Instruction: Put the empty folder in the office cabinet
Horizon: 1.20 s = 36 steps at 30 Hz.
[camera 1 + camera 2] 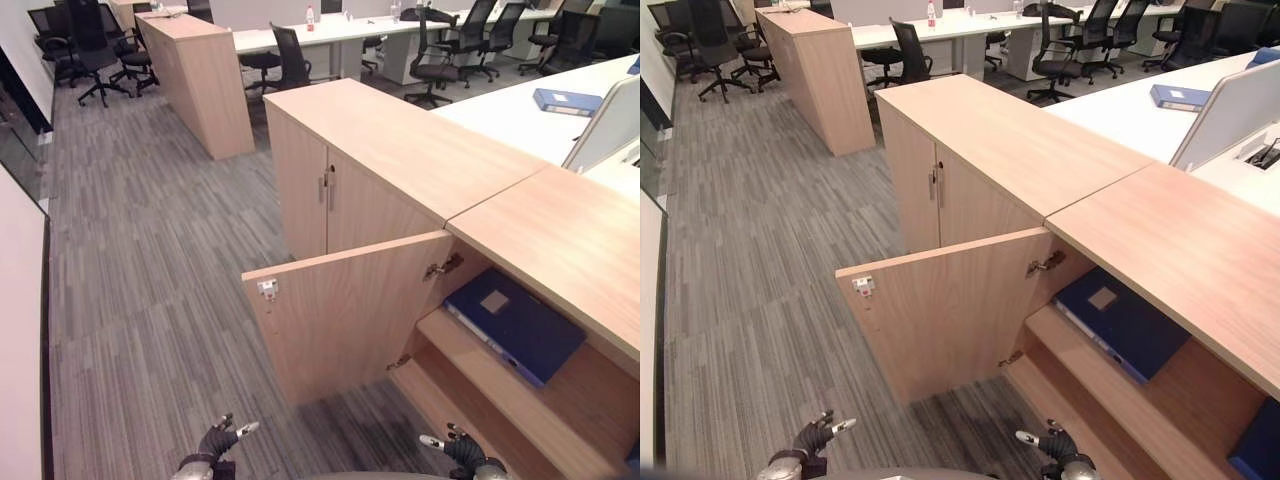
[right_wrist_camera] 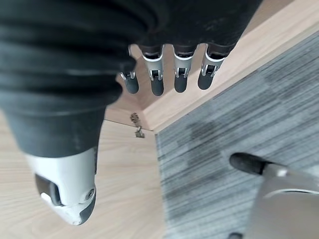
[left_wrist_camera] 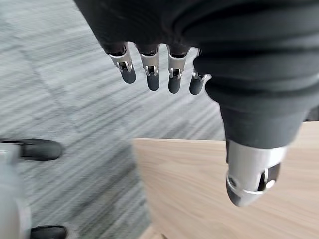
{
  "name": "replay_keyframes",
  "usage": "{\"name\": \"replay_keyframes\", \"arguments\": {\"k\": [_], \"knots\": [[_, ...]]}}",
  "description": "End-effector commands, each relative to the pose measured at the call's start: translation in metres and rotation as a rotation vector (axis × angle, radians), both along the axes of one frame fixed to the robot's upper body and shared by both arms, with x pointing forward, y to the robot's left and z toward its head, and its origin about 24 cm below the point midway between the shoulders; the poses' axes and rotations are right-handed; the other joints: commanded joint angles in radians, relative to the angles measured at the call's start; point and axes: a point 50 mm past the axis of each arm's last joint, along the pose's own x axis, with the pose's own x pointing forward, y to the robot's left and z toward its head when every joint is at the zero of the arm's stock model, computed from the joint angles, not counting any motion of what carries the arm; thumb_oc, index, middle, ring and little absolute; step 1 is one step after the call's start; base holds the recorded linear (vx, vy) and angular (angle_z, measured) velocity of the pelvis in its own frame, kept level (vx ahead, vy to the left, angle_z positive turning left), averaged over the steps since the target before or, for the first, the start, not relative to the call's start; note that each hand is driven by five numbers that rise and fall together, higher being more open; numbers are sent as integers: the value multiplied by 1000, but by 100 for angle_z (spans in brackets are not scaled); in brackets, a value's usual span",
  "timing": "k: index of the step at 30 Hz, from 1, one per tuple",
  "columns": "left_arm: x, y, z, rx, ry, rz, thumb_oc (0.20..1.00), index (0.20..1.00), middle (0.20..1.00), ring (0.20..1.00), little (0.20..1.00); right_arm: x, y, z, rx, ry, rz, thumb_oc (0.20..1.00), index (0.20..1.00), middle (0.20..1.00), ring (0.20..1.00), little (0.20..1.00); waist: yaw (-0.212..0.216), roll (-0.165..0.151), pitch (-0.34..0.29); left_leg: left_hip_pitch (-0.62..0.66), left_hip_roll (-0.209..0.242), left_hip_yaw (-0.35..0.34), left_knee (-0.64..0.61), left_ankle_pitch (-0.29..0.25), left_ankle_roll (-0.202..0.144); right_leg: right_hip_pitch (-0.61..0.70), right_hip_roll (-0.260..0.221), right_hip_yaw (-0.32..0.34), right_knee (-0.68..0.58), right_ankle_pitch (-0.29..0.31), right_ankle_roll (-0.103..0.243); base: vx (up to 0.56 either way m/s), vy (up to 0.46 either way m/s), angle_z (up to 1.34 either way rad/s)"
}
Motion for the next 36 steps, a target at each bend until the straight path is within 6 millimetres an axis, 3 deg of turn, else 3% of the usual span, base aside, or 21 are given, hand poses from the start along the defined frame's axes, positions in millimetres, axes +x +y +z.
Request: {"name": "replay_keyframes", "arguments": {"k": [1, 6, 7, 9, 10, 13, 19, 23, 27, 36], "knots": [[44, 12, 25, 25, -192, 23, 1000, 1000, 1000, 1000, 1000, 14, -5, 5, -26, -44, 29, 1000, 1000, 1000, 1000, 1000, -9, 7, 15, -38, -7, 81, 13, -10, -25, 43, -82, -24, 50, -105, 116, 0, 0, 0], [73, 21, 48, 35, -315, 46, 1000, 1000, 1000, 1000, 1000, 13, -4, 4, -26, -37, 43, 1000, 1000, 1000, 1000, 1000, -20, 9, 12, -35, -1, 92, 13, -10, -28, 41, -82, -19, 49, -103, 117, 5, -12, -9], [89, 28, 62, 47, -379, 57, 1000, 1000, 1000, 1000, 1000, 11, -4, 3, -25, -28, 52, 1000, 1000, 1000, 1000, 1000, -26, 9, 8, -32, 2, 97, 13, -10, -30, 41, -81, -15, 49, -102, 118, 13, -11, -12], [96, 30, 68, 55, -405, 60, 1000, 1000, 1000, 1000, 1000, 11, -3, 3, -24, -24, 60, 1000, 1000, 1000, 1000, 1000, -30, 9, 6, -31, 2, 101, 13, -11, -31, 40, -80, -14, 49, -101, 119, 14, -10, -8], [112, 36, 83, 63, -466, 72, 1000, 1000, 1000, 1000, 1000, 9, -1, 2, -22, -15, 72, 1000, 1000, 1000, 1000, 1000, -37, 9, 1, -27, 6, 108, 13, -13, -33, 40, -80, -10, 48, -99, 120, 17, -6, -7], [132, 42, 103, 71, -545, 85, 1000, 1000, 1000, 1000, 1000, 7, 0, 1, -19, -7, 79, 1000, 1000, 1000, 1000, 1000, -48, 8, -4, -23, 9, 116, 13, -15, -35, 39, -80, -4, 48, -96, 122, 13, -5, -8], [162, 45, 136, 97, -642, 46, 1000, 1000, 1000, 1000, 1000, 5, 3, -1, -10, 11, 95, 1000, 1000, 1000, 1000, 1000, -67, 4, -12, -18, 11, 129, 13, -19, -36, 34, -79, 9, 52, -92, 126, 14, 2, -13], [174, 34, 142, 80, -659, -2, 1000, 1000, 1000, 1000, 1000, 0, 3, -3, -12, 42, 103, 1000, 1000, 1000, 1000, 1000, -77, 0, -15, -15, 13, 136, 13, -22, -36, 29, -79, 16, 54, -90, 130, 0, 9, -6], [175, 18, 136, 41, -645, -43, 1000, 1000, 1000, 1000, 1000, -3, 3, -4, -14, 63, 111, 1000, 1000, 1000, 1000, 1000, -83, -2, -15, -13, 14, 142, 13, -24, -35, 29, -80, 21, 54, -87, 131, 1, 2, -2], [160, -31, 114, -73, -588, -239, 1000, 1000, 1000, 1000, 1000, -6, -1, -5, -29, 96, 106, 1000, 1000, 1000, 1000, 1000, -81, -4, -3, -13, 9, 148, 13, -28, -27, 21, -87, 26, 65, -84, 134, 0, 0, 0]]}}
